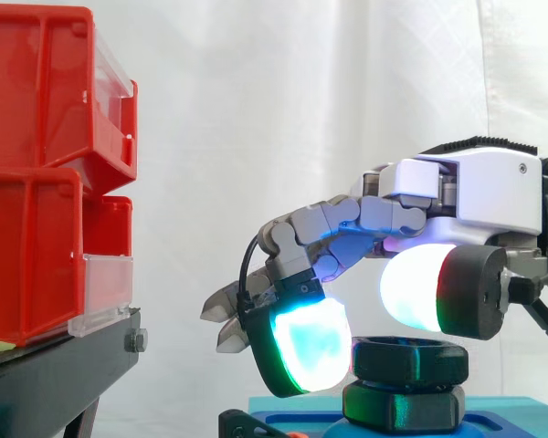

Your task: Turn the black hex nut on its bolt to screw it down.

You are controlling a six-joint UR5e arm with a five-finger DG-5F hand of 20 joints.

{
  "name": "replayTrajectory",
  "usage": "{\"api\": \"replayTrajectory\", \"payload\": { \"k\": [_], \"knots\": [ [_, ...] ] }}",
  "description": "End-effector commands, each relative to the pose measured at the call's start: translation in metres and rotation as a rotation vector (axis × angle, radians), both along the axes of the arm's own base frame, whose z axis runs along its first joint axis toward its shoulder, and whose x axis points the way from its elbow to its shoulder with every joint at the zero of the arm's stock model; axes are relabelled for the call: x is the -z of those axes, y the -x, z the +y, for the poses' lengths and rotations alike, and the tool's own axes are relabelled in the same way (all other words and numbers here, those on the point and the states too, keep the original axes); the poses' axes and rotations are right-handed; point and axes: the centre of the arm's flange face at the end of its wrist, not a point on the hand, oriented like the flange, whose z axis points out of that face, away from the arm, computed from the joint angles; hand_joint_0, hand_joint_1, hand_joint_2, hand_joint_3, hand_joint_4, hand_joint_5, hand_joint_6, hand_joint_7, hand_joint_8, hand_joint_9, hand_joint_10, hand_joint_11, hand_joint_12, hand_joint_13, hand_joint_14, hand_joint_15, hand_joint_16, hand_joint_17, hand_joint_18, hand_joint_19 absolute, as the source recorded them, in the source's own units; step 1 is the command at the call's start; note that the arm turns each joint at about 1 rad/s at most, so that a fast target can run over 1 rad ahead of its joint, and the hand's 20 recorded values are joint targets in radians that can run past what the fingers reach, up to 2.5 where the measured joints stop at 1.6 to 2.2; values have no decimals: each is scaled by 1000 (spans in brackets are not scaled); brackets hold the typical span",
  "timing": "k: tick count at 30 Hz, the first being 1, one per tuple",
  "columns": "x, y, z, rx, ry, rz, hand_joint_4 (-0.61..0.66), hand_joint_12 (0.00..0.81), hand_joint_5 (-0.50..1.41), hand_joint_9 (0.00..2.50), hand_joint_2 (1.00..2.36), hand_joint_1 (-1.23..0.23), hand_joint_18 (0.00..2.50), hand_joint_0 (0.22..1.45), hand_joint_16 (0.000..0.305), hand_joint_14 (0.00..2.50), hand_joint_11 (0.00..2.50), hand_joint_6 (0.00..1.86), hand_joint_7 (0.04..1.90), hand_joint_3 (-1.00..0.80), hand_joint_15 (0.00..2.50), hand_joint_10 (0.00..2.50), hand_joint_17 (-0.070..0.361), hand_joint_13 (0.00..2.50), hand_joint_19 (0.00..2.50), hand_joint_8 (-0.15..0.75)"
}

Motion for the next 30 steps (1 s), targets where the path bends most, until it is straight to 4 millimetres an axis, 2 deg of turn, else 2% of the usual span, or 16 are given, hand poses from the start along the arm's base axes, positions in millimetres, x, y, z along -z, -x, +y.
{"api": "replayTrajectory", "payload": {
  "k": [1,2,14,18,20,24,30],
  "knots": [
    [0,3,-12,-5,4,-2,117,313,15,759,1000,-195,457,500,48,1,119,505,1641,-500,57,4,107,538,343,254],
    [0,5,-21,-9,9,-1,118,313,15,754,1000,-195,458,499,48,2,118,505,1641,-500,53,4,108,538,343,251],
    [0,17,-63,-22,20,-6,125,311,11,761,1000,-195,457,500,48,2,119,505,1622,-500,60,4,107,540,342,254],
    [-7,14,-64,-25,21,-25,122,311,9,763,1000,-195,460,500,48,3,120,505,1598,-500,61,5,108,542,342,254],
    [-15,10,-60,-29,20,-41,135,311,1,762,1000,-194,460,500,48,1,122,505,1548,-500,58,5,108,545,343,252],
    [-17,7,-56,-24,21,-49,156,314,-27,749,1000,-192,461,499,48,2,109,505,1396,-500,61,4,108,546,342,251],
    [-29,-5,-49,-5,27,-155,174,315,-46,733,1000,-194,461,498,48,2,107,505,1296,-500,62,4,109,545,341,247]
  ]
}}
